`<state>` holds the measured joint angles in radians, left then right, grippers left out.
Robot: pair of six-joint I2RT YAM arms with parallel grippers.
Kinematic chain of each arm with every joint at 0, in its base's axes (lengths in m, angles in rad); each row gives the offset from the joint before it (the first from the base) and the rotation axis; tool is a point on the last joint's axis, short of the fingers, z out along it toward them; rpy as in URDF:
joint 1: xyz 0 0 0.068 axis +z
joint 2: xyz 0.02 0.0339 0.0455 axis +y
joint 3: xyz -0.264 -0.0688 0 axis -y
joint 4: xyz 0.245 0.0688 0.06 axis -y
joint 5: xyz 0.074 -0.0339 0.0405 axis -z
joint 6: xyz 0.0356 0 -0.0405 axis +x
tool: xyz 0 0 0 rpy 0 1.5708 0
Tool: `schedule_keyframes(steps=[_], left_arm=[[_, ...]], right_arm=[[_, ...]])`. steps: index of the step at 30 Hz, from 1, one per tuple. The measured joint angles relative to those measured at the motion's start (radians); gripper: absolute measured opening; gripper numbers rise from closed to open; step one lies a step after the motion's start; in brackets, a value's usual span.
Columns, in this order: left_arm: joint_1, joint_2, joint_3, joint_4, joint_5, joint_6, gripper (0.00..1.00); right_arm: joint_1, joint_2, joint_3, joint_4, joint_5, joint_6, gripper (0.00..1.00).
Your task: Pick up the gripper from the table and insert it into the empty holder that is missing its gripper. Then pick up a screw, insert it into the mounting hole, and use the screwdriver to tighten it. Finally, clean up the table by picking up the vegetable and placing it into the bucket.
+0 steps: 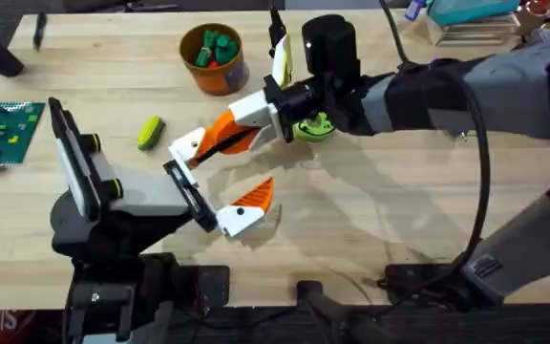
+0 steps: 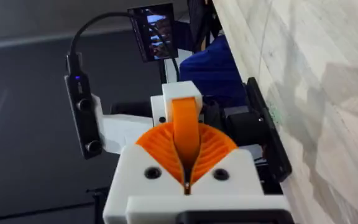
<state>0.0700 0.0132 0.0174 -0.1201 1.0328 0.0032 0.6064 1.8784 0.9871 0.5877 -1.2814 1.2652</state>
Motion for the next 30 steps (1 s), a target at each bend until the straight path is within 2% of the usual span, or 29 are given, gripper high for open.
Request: schedule_keyframes(steps=[3,8,13,19,23,24,26,29,30], left_arm=[[0.0,0.0,0.0,0.0,0.001,0.0,0.986],[0.0,0.0,0.0,0.001,0.002,0.009,0.986],[0.0,0.0,0.0,0.0,0.011,0.025,0.985],[-0.002,-0.002,0.0,-0.003,0.047,0.045,0.985],[-0.015,-0.002,0.0,-0.008,0.089,0.05,0.986],[-0.015,-0.002,0.0,-0.009,0.096,0.051,0.986],[-0.015,-0.002,0.0,-0.01,0.102,0.053,0.986],[-0.015,-0.002,0.0,-0.011,0.106,0.053,0.986],[-0.015,-0.002,0.0,-0.011,0.107,0.053,0.986]], right_arm=[[0.0,0.0,0.0,0.0,-0.003,0.0,0.032],[0.0,0.0,0.0,-0.007,-0.003,0.004,0.137],[0.0,0.0,0.0,-0.012,-0.002,0.007,0.193],[-0.013,0.001,-0.001,-0.018,0.007,0.011,0.39],[-0.043,0.001,-0.001,-0.016,0.002,0.013,0.461],[-0.052,0.001,-0.001,-0.017,-0.001,0.016,0.556],[-0.071,0.0,-0.001,-0.015,-0.009,0.014,0.819],[-0.106,0.001,-0.001,-0.016,-0.022,0.008,0.97],[-0.12,0.0,-0.001,-0.016,-0.026,-0.003,0.986]])
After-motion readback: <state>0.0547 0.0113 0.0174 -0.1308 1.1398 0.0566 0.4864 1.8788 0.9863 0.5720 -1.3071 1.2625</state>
